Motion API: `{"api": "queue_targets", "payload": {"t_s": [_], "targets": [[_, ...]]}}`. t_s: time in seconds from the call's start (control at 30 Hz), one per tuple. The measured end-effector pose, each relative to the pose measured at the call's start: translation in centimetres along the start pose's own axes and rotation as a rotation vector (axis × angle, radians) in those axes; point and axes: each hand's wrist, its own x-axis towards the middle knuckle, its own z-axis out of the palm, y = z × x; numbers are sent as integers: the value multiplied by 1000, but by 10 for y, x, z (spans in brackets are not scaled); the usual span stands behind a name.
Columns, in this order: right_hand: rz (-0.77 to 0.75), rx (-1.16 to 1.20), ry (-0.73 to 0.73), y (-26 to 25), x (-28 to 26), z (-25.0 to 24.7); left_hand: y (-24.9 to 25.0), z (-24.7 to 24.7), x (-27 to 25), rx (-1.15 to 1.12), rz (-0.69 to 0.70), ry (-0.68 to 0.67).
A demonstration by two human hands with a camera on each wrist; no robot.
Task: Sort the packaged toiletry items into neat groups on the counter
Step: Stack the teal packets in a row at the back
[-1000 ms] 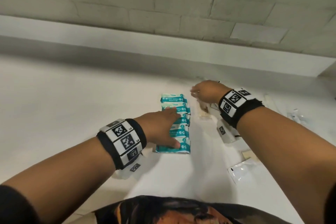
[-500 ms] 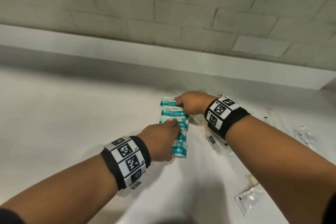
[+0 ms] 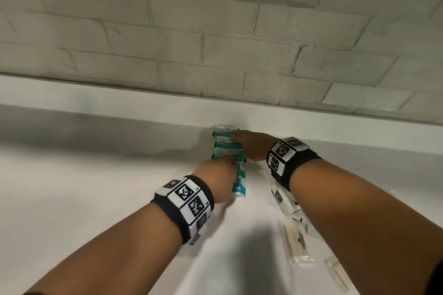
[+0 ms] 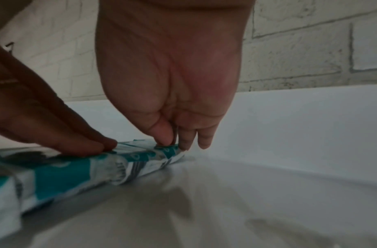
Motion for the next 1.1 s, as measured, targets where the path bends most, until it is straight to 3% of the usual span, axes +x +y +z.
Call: {"api": "queue_targets", "payload": {"t_s": [0.17,0.27,0.33,0.43,0.5,0.6,0.77,0.9,1.1], "targets": [[-8,174,72,6,-3,3,-12,-1,6,-19,59,17],[95,559,201,11,-18,-3,-24,-13,4,-213,115,-28],[226,906,296,23,-20,-1,-36,-26,10,-459,14,-18],[355,1558,315,32,-20,6,-47,-36,28,-835,-323,110],[347,1746,281,31,-16,12,-53,-33,39,-1167,-463,141],[276,1858,220,18,-11,15,-59,-21,49,-1472,-394,118],[211,1846,245,3,-12,16,-56,-10,55,-1583,-289,17],[166,1794,223,0,-16,13,-56,-13,55,-1582,-341,3],[291,1744,221,1,-24,10,-40,-29,36,-1640,-425,76]]}}
